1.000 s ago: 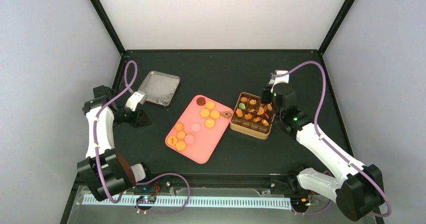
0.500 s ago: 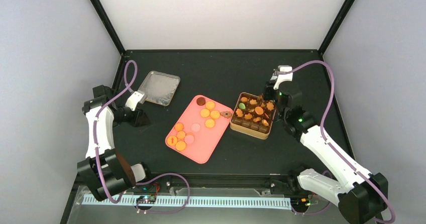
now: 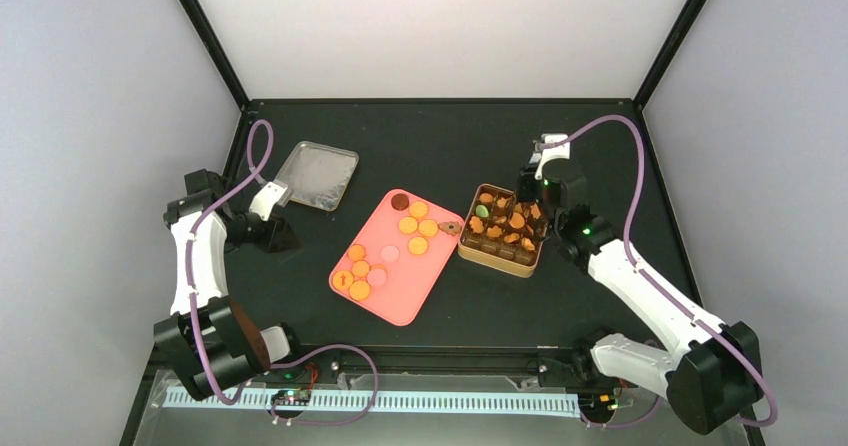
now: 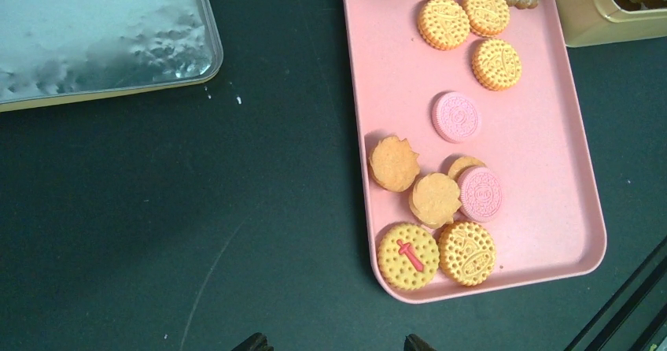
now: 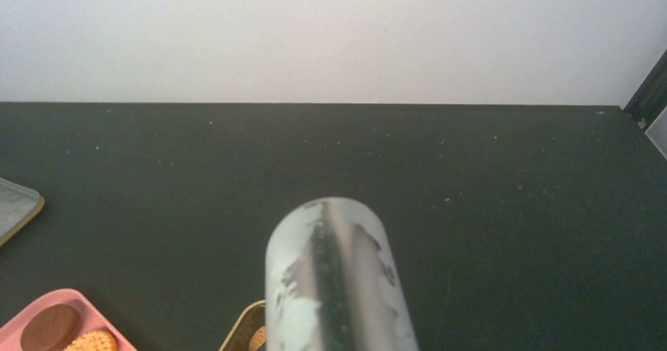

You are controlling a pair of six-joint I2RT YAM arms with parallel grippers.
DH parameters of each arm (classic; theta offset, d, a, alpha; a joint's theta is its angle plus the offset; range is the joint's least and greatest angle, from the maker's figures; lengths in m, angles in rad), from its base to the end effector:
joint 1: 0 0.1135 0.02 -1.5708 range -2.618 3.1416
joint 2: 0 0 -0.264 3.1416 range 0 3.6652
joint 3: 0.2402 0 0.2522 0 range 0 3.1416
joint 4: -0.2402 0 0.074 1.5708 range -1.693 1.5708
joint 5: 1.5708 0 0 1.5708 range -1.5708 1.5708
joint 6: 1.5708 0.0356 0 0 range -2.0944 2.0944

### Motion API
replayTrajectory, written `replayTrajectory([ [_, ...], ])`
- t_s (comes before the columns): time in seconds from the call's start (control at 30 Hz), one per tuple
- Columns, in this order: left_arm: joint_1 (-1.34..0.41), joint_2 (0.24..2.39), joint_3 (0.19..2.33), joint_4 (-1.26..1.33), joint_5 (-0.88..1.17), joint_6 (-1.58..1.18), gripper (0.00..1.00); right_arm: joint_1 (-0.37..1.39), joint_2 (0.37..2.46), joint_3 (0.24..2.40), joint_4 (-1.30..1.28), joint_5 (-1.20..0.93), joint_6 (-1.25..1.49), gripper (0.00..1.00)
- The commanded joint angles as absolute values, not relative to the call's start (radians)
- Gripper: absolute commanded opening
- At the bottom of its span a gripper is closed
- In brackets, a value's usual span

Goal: Pack the cookies
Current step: Adjust the fake cookies in the empty pocket of the box.

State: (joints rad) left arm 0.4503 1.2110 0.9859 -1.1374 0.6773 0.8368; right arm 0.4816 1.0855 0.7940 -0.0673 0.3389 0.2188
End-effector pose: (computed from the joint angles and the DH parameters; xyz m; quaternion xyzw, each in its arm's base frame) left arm 0.1900 0.0671 0.2649 0.2141 0.9140 -0.2055 0.2767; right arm 0.2266 0.1051 0.2963 -0.0109 0.8158 0.0624 0.5749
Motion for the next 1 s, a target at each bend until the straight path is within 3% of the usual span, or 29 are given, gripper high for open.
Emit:
replayTrajectory([
  [0.0,0.451,1.203,1.014,-1.158,0.697,0.851,0.45,0.486,1.099,0.786,-0.037,0.353,0.233,0.32],
  [0.37,0.451,1.205,1.009,-1.155,0.698,0.851,0.45,0.486,1.094,0.744,-0.035,0.33,0.279,0.36],
  [0.97,0.452,1.202,1.012,-1.155,0.7,0.85,0.45,0.486,1.02,0.756,-0.069,0.444,0.273,0.26],
])
